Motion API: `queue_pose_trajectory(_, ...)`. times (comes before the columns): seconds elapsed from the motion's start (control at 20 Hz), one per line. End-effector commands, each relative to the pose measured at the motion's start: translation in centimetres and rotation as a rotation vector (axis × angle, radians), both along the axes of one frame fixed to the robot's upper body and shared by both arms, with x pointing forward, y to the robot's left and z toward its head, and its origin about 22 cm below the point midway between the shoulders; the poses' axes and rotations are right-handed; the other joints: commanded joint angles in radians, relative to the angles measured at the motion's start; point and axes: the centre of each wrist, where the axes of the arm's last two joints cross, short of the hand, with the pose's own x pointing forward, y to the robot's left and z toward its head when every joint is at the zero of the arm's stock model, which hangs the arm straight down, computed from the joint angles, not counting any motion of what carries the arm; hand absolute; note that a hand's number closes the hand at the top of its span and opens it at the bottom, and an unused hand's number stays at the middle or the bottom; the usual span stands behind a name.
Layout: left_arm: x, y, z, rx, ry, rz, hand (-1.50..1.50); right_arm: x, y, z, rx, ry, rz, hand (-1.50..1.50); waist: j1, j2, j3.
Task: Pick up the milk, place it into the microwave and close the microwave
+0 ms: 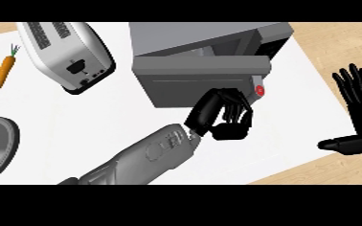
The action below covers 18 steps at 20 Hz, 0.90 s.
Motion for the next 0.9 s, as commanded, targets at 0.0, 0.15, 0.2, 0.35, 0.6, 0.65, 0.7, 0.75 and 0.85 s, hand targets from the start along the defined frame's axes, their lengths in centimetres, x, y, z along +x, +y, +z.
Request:
queue_pose_trajectory(0.0, 1.9, -0.7, 2.6, -0.026, -0.044, 0.030, 1.50, 1.2, 0.3, 1.6, 0.019, -0.058, 0.069, -1.50, -0.034, 0.015, 0.002)
queue_pose_trajectory(0.15, 2.9, -0.7, 3.1, -0.023, -0.052, 0.065, 1.50, 2.0, 0.6, 2.7, 0.023, -0.082, 0.100, -1.50, -0.045, 0.025, 0.004)
queue_pose_trajectory(0.2, 3.1, -1.0, 3.7, -0.024, -0.061, 0.057, 1.50, 1.9, 0.9, 2.4, 0.040, -0.070, 0.125, -1.50, -0.064, 0.025, 0.005)
queue_pose_trajectory(0.35, 3.9, -1.1, 4.6, -0.032, -0.063, 0.086, 1.50, 2.6, 1.0, 3.3, 0.047, -0.085, 0.148, -1.50, -0.075, 0.033, 0.007)
queue_pose_trajectory(0.6, 5.1, -1.3, 5.9, -0.029, -0.073, 0.122, 1.50, 3.6, 1.7, 4.9, 0.049, -0.098, 0.207, -1.50, -0.100, 0.039, 0.007)
queue_pose_trajectory(0.65, 5.1, -1.2, 5.7, -0.026, -0.068, 0.134, 1.50, 3.7, 1.5, 5.2, 0.049, -0.097, 0.203, -1.50, -0.106, 0.042, 0.008)
queue_pose_trajectory(0.7, 5.0, -1.2, 5.6, -0.024, -0.075, 0.130, 1.50, 4.1, 1.9, 5.9, 0.046, -0.113, 0.226, -1.50, -0.103, 0.044, 0.008)
queue_pose_trajectory(0.75, 5.1, -1.3, 5.7, -0.027, -0.077, 0.146, 1.50, 3.9, 1.7, 5.8, 0.035, -0.100, 0.230, -1.50, -0.112, 0.041, 0.008)
queue_pose_trajectory(0.85, 5.0, -1.3, 5.6, -0.034, -0.074, 0.147, 1.50, 4.4, 2.3, 6.2, 0.057, -0.113, 0.275, -1.50, -0.109, 0.045, 0.009)
